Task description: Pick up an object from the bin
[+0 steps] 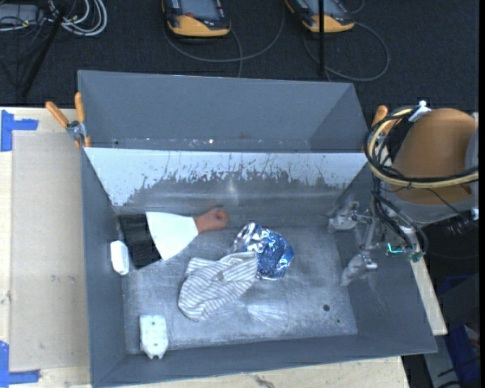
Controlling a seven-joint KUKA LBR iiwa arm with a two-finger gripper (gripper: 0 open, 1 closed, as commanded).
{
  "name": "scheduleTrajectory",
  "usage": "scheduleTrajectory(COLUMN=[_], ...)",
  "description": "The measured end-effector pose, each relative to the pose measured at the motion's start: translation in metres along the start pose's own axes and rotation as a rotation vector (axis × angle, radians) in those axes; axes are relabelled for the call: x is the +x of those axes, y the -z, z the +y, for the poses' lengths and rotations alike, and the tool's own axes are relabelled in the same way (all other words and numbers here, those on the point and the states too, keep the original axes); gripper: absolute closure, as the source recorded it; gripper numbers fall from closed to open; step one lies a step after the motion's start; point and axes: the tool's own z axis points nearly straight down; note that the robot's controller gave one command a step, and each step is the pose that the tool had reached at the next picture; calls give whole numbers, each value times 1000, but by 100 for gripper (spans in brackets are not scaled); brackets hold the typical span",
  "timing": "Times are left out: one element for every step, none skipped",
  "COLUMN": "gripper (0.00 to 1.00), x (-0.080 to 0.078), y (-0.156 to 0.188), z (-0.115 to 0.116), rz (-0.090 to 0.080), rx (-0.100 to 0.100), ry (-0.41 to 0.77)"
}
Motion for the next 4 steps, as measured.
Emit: scheduleTrajectory(gripper=[0,0,0,100], x=[-2,-7,-19,-10], y=[4,-32,-70,-68], z=[0,40,65,113], rz=[-8,-12,-7,4], rx=[1,5,-1,5], ry=[3,54,110,101])
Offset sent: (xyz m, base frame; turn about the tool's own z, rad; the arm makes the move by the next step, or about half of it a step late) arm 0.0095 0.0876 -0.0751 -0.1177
